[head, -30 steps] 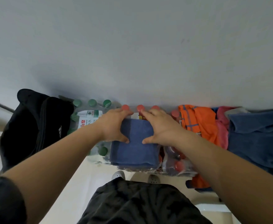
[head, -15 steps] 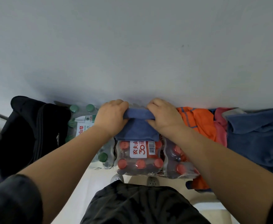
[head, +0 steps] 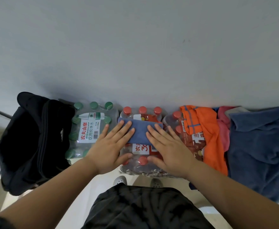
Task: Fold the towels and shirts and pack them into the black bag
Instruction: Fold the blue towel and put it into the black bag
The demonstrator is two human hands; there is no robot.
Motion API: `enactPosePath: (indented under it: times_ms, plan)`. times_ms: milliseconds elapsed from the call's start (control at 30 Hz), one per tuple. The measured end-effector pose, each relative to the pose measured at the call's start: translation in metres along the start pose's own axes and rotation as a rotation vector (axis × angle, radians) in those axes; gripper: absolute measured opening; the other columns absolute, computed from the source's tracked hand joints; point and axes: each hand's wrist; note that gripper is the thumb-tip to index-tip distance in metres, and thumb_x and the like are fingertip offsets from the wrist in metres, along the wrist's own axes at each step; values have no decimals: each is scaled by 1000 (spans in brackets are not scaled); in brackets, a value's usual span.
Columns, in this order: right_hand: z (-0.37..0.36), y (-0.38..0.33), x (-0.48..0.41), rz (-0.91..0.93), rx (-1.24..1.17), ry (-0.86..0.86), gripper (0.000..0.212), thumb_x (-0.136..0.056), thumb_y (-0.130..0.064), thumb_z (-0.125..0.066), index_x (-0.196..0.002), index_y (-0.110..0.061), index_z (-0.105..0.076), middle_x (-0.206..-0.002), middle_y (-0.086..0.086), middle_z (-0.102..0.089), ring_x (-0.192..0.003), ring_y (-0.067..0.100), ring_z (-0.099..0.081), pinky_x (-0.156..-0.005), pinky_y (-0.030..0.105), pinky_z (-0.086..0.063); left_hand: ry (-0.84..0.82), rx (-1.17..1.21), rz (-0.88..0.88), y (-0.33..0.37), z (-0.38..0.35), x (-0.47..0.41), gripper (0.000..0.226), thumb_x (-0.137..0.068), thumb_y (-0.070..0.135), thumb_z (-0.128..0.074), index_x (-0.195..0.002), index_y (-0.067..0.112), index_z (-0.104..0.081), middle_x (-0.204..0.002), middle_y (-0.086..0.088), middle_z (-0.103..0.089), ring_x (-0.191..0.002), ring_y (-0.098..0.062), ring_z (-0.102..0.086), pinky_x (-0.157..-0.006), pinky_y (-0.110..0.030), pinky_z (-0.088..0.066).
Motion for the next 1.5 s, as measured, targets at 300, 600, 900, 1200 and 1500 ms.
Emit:
enactPosePath:
  times_ms: [300,600,900,1200,1500]
  plan:
    - [5,-6,-5,-30,-45,-43,85,-95,-74,-19,-160,-22,-6,-167,-7,3,-153,11,15,-125,51,2,66,152,181,29,25,-70,70,-96,58,-2,-159,30,-1,-166,10,4,-153,-12,8,-122,-51,8]
    - [28,19,-43,-256,-361,166,67,-96,-45,-58,-154,-22,-33,-155,1,-41,-142,24,-33,-117,39,-29,10,61,256,28,10,-76,73,-93,61,-1,-159,29,-4,-167,6,-11,-154,-18,-3,-123,-53,0]
    - [9,32,-31,-122,-307,172,74,-85,-51,-69,-149,-29,-40,-134,-2,-54,-128,26,-42,-103,41,-33,5,60,348,49,46,-64,74,-87,56,-59,-152,41,-28,-126,2,-63,-115,-23,-58,-102,-39,-38]
    - [50,22,-39,-49,-1091,152,70,-87,-17,-76,-142,-46,-45,-132,-11,-53,-121,7,-56,-100,35,-53,9,674,441,54,78,-31,76,-85,43,-72,-144,59,-26,-113,7,-67,-100,-15,-66,-91,-37,-52]
    - [86,-52,-79,29,-1170,257,49,-87,-11,-75,-122,-39,-54,-116,-14,-60,-104,6,-65,-86,28,-55,180,970,308,29,111,43,60,-94,12,-67,-137,48,-44,-133,34,-50,-124,4,-52,-98,-18,-47]
Point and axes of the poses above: each hand's wrist, its own x-axis away from the middle knuckle, its own z-axis out of the back of the hand, y = z × x
